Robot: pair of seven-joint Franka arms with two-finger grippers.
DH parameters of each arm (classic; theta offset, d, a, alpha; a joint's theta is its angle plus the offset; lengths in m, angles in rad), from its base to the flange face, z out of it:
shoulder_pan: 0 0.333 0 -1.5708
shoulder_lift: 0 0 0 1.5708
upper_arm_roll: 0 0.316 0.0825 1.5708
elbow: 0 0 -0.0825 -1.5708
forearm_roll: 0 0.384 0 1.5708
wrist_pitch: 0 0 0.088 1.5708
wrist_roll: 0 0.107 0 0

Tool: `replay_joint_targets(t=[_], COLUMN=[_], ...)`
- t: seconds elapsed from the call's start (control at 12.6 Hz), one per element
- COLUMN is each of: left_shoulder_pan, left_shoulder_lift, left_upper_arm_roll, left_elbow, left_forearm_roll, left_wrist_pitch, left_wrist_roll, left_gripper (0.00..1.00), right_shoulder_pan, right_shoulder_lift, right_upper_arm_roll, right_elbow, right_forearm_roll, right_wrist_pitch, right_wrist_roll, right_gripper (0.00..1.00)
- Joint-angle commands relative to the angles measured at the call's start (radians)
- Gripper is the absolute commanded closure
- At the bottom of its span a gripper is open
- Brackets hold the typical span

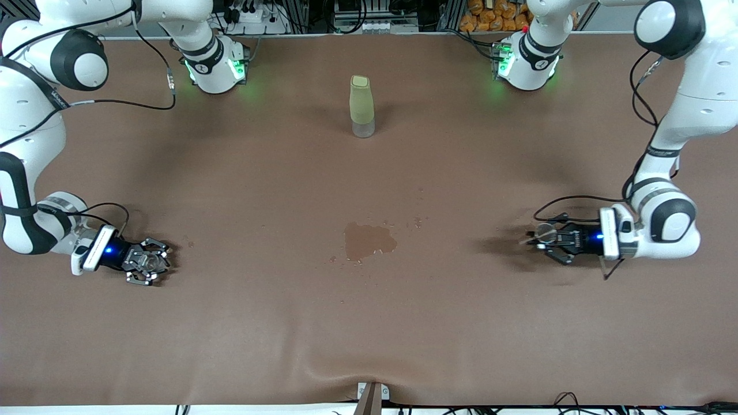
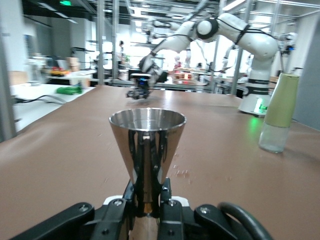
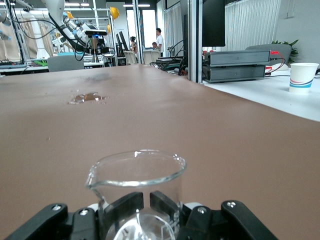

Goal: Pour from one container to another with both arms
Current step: 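Lift the jigger with the left gripper and carry it toward the table middle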

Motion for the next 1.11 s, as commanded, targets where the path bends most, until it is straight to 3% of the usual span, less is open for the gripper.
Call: replay_joint_targets(t=[0.0, 0.32, 0.72, 1.03], left_shoulder_pan=[-0.114, -0.271, -0.441, -0.556], left_shoulder_lift=[-0.02, -0.014, 0.0, 0.032], left_upper_arm_roll=[0.001, -0.001, -0.001, 0.003], left_elbow=[0.063, 0.116, 0.149, 0.182], left_forearm_roll=[0.001, -0.071, -0.293, -0.498], left_wrist_pitch=[0.005, 0.089, 0.251, 0.391], left_wrist_roll=[-0.069, -0.107, -0.08, -0.035], left_gripper=[1.0, 1.0, 1.0, 1.0], right_shoulder_pan=[0.042, 0.097, 0.18, 0.24], right_shoulder_lift=[-0.057, -0.095, -0.155, -0.194], right_upper_arm_roll=[-0.005, -0.006, -0.017, -0.017], right_elbow=[0.003, 0.055, 0.077, 0.126], right_forearm_roll=[0.008, -0.001, -0.002, -0.054], right_wrist_pitch=[-0.004, -0.002, 0.044, 0.085], right_wrist_roll=[0.083, 0.201, 0.337, 0.378], right_gripper=[1.0, 1.0, 1.0, 1.0])
